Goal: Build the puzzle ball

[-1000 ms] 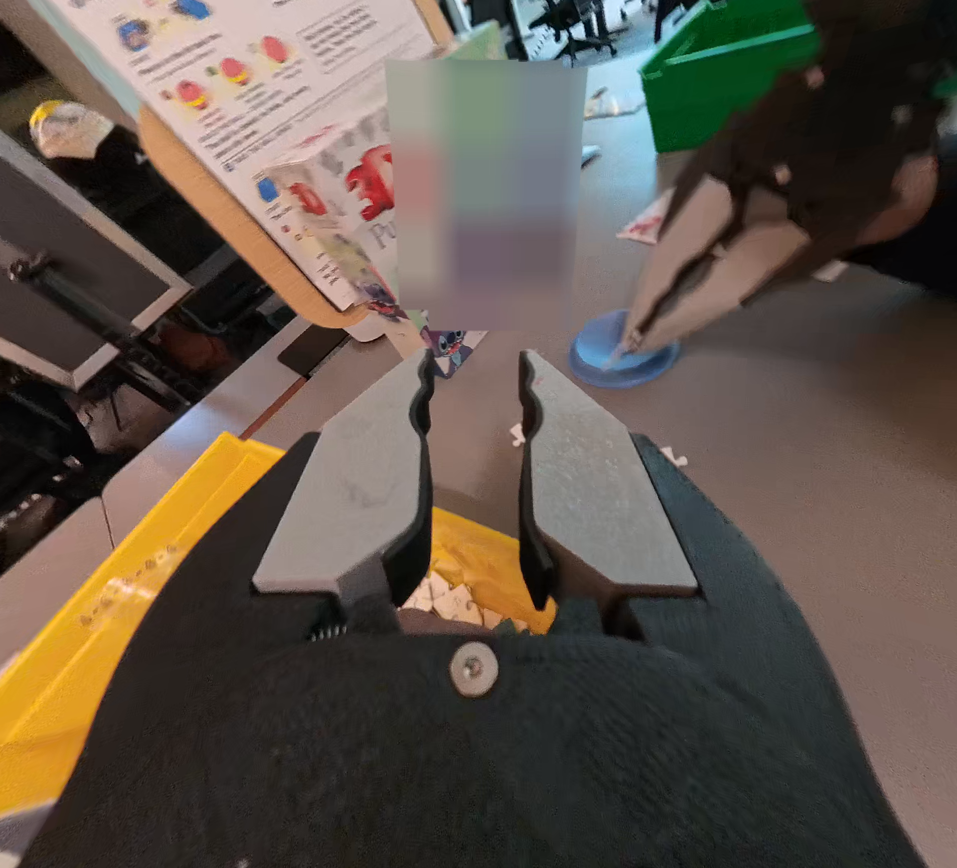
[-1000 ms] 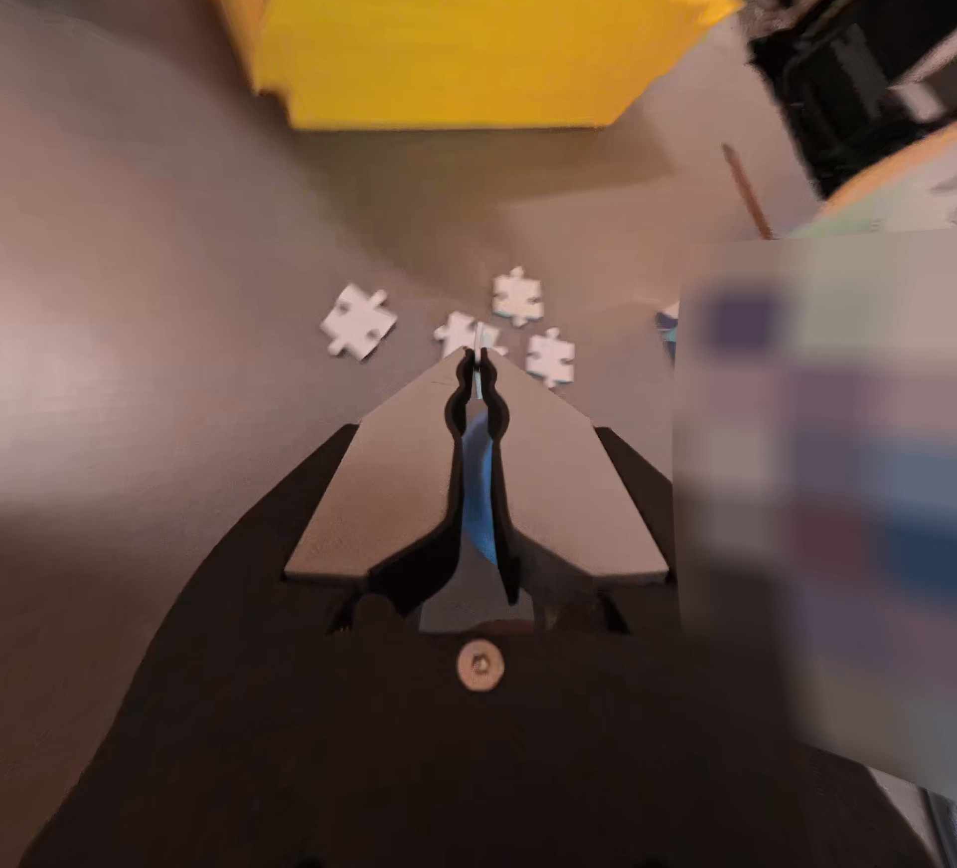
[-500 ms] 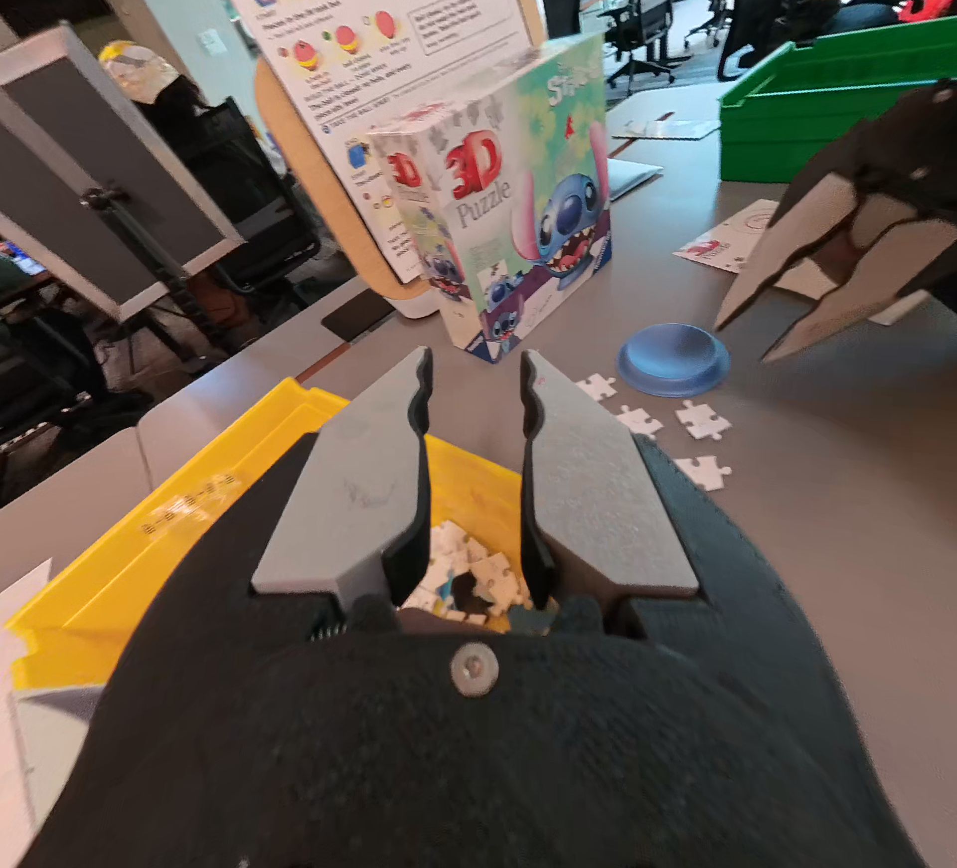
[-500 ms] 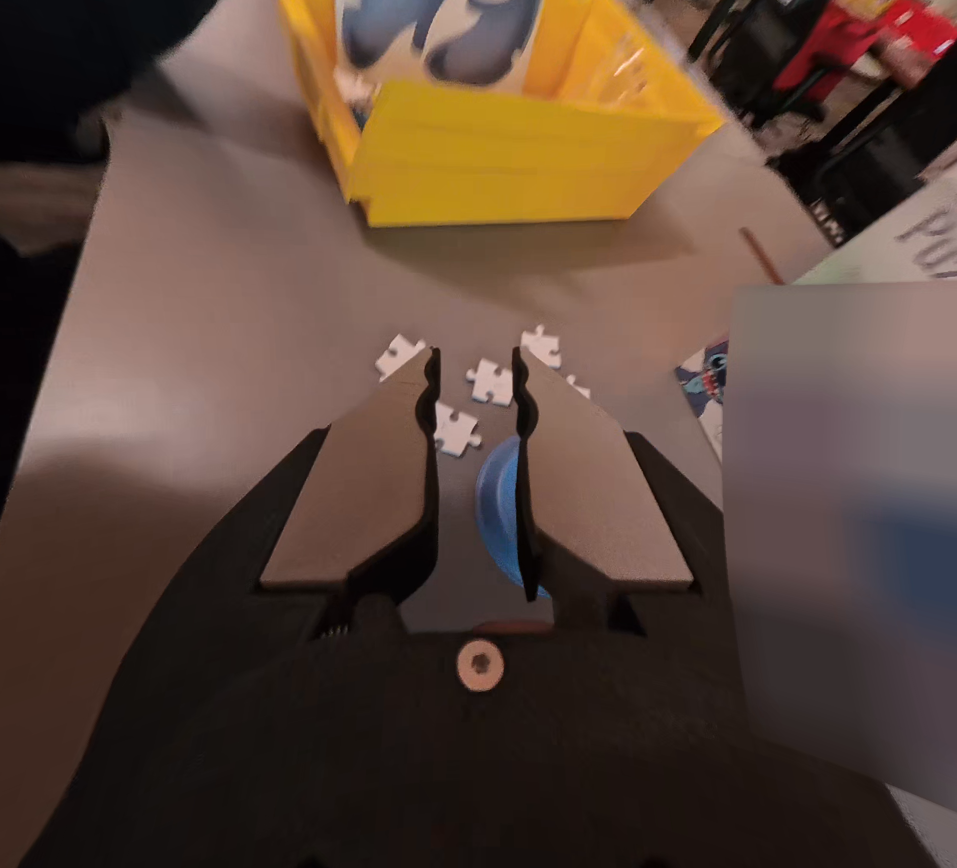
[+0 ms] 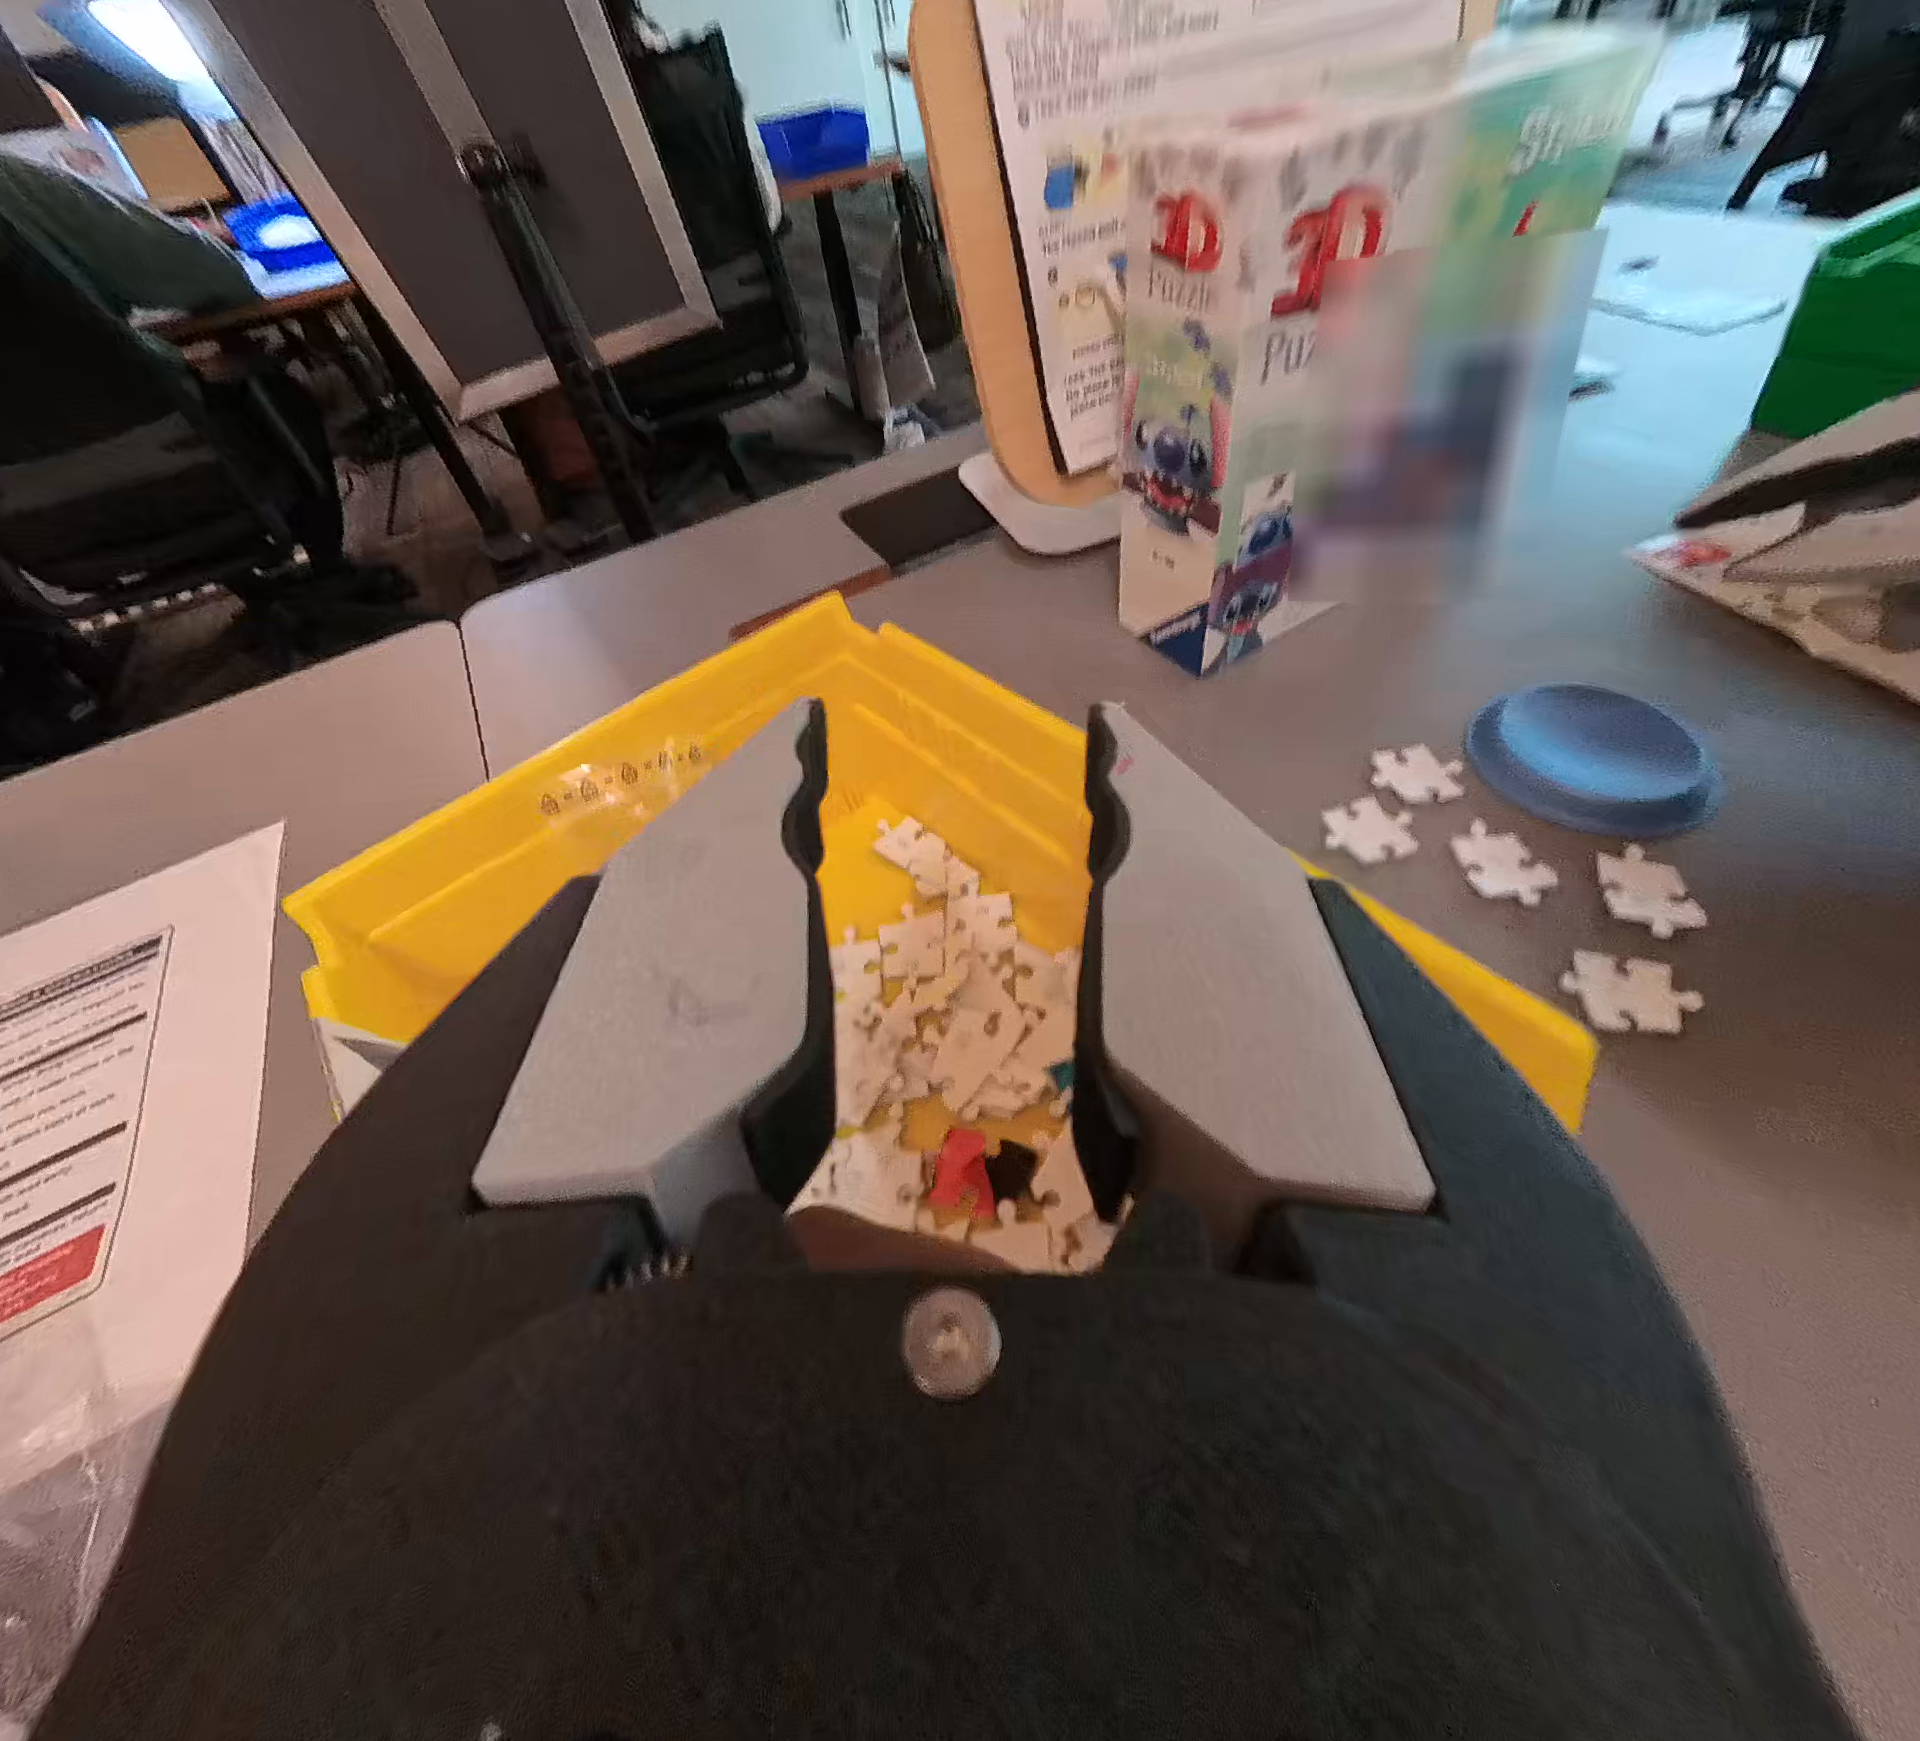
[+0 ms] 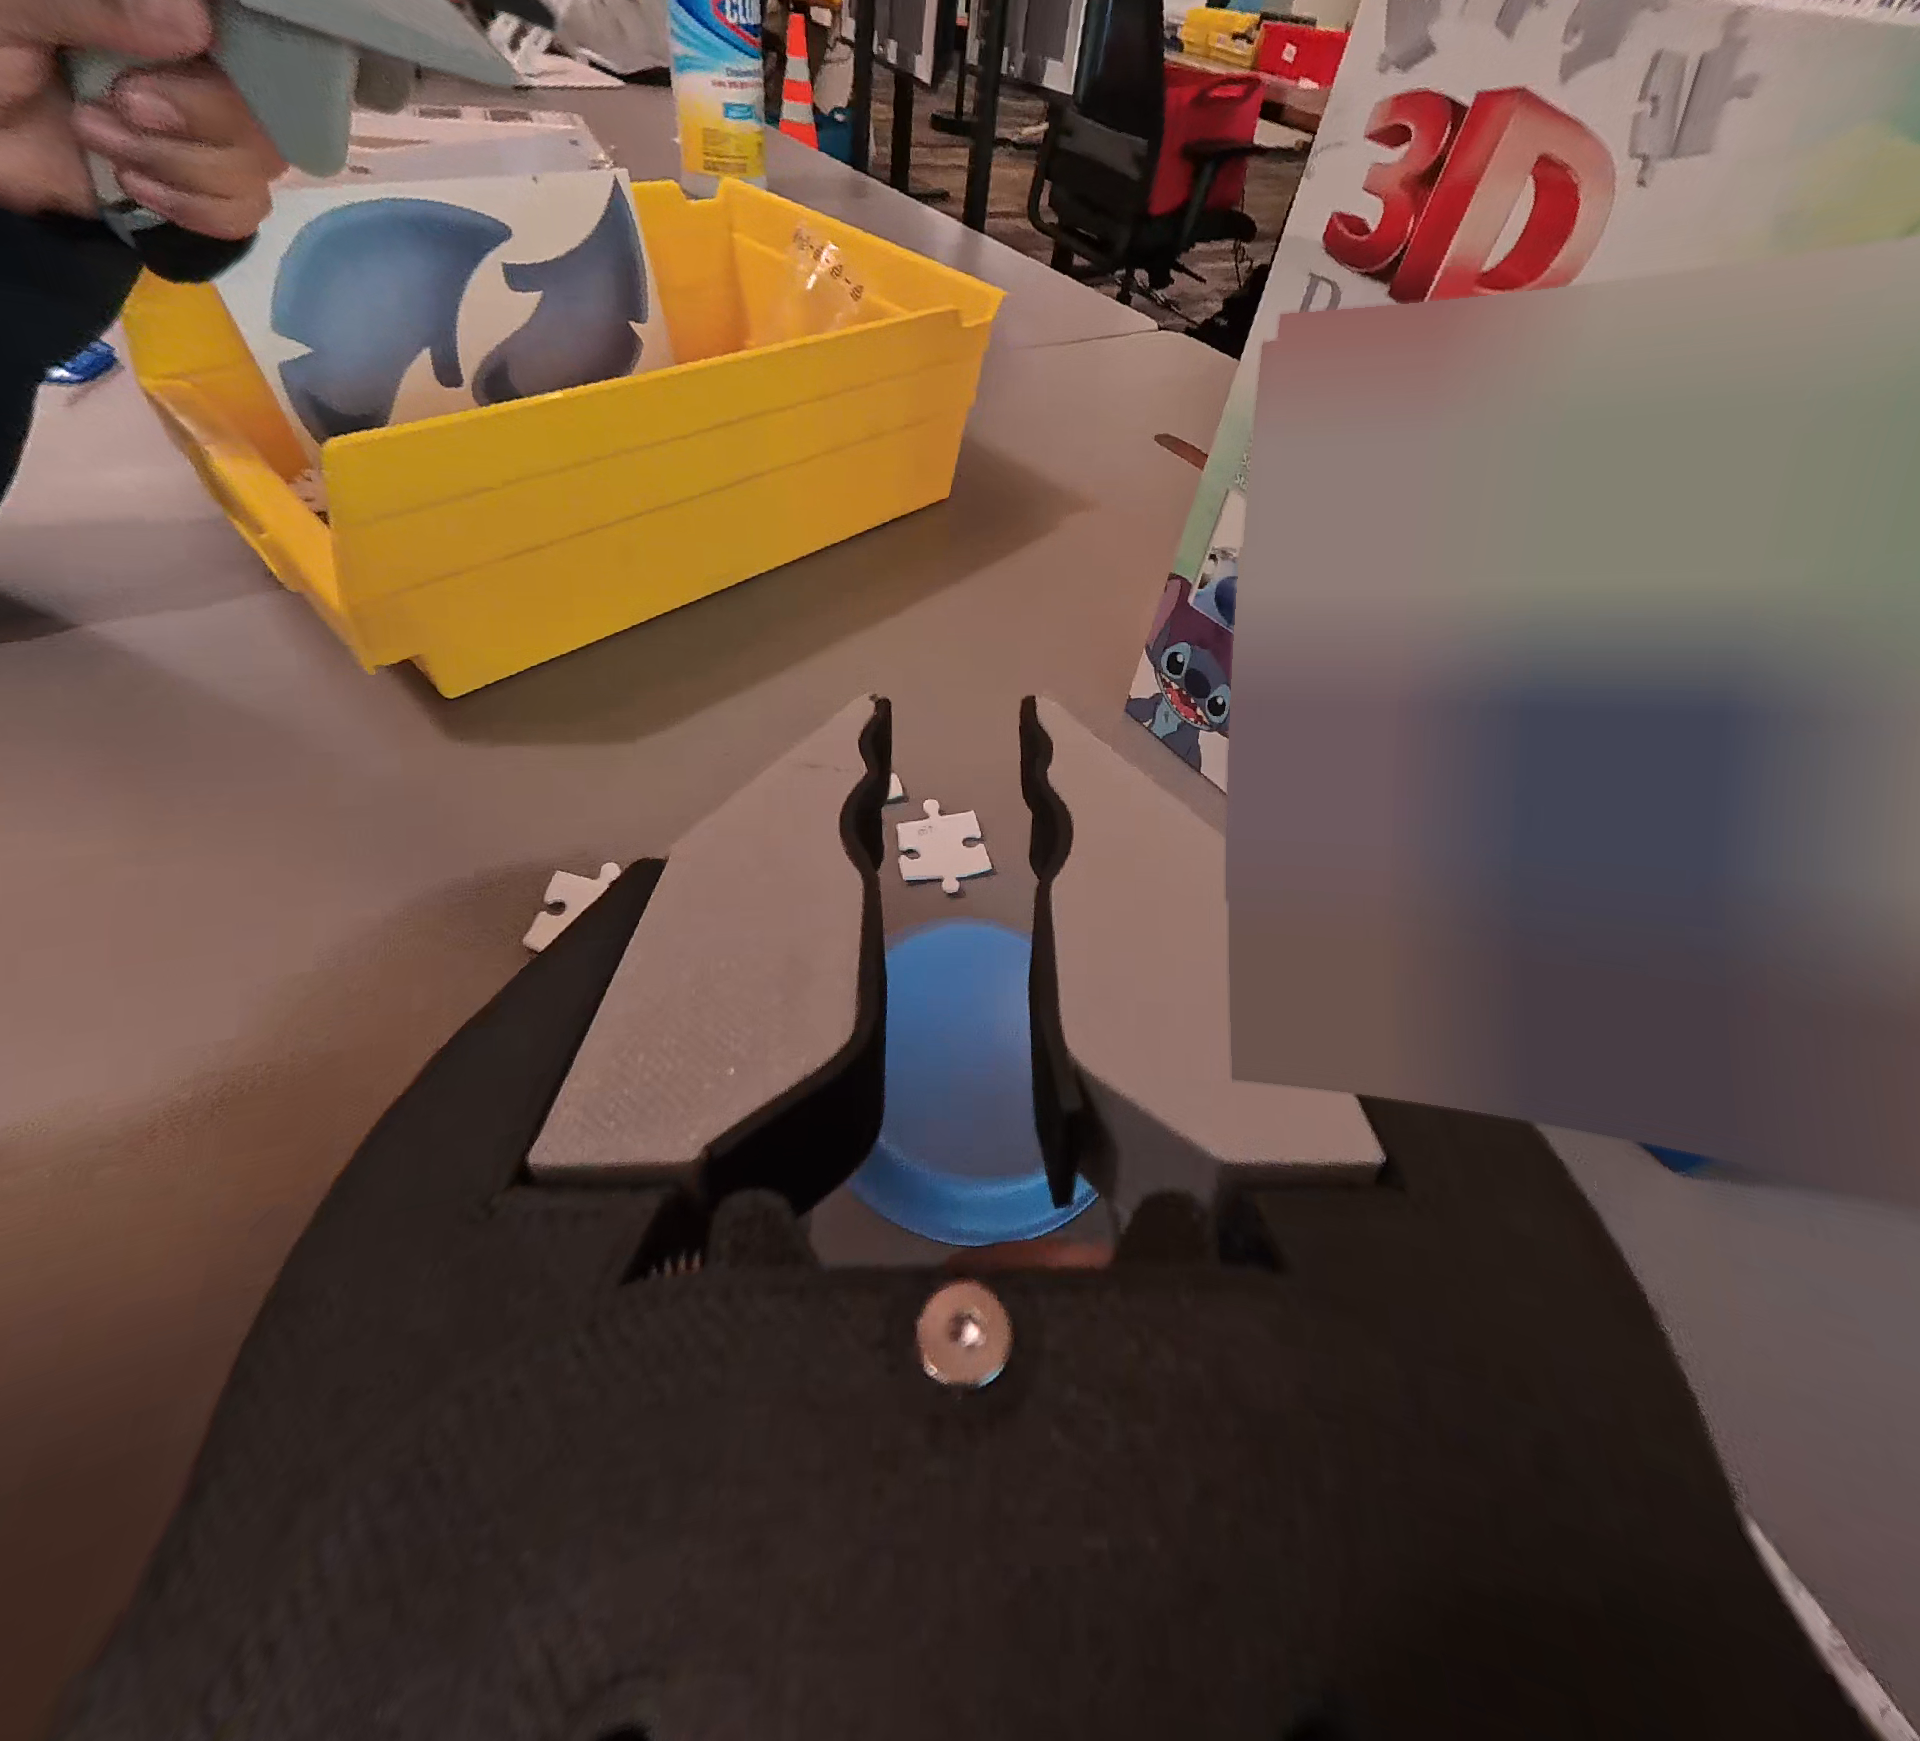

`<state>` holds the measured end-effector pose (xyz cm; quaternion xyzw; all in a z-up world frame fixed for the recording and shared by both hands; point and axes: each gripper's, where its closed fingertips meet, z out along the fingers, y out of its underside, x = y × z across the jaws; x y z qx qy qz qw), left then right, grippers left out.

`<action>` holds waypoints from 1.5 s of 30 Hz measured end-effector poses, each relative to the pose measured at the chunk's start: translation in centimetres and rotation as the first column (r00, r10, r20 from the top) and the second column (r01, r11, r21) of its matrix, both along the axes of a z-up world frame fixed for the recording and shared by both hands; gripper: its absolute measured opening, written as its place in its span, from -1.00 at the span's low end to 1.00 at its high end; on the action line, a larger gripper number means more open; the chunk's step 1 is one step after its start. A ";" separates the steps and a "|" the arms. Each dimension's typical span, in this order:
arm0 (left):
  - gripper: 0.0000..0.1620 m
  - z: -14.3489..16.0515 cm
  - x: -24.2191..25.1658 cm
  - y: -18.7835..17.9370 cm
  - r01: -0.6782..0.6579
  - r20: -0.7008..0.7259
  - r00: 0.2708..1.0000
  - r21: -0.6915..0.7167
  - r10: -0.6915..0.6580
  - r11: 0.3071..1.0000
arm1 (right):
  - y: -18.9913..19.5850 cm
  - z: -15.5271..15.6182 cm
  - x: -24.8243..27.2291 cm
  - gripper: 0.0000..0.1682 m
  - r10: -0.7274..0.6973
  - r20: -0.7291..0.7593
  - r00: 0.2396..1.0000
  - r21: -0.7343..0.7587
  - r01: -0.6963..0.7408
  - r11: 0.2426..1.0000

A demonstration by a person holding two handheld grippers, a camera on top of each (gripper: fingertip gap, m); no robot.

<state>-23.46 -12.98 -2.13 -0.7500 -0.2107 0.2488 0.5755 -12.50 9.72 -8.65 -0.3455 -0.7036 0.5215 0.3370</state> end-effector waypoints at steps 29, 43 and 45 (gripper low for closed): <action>-0.50 -7.8 -1.6 1.5 0.066 0.166 0.986 -0.252 -0.024 0.966 | -0.5 -0.1 -0.5 -0.80 -0.004 0.024 1.000 -0.095 0.006 0.995; -0.56 -9.0 -2.1 0.9 0.042 0.131 0.991 -0.342 0.003 0.939 | 0.0 -0.1 -0.6 -0.80 -0.032 0.019 0.999 -0.092 0.034 0.995; -0.56 -9.1 -2.1 1.0 0.040 0.124 0.992 -0.356 0.005 0.934 | -0.1 0.0 -0.6 -0.80 -0.032 0.017 0.999 -0.088 0.033 0.996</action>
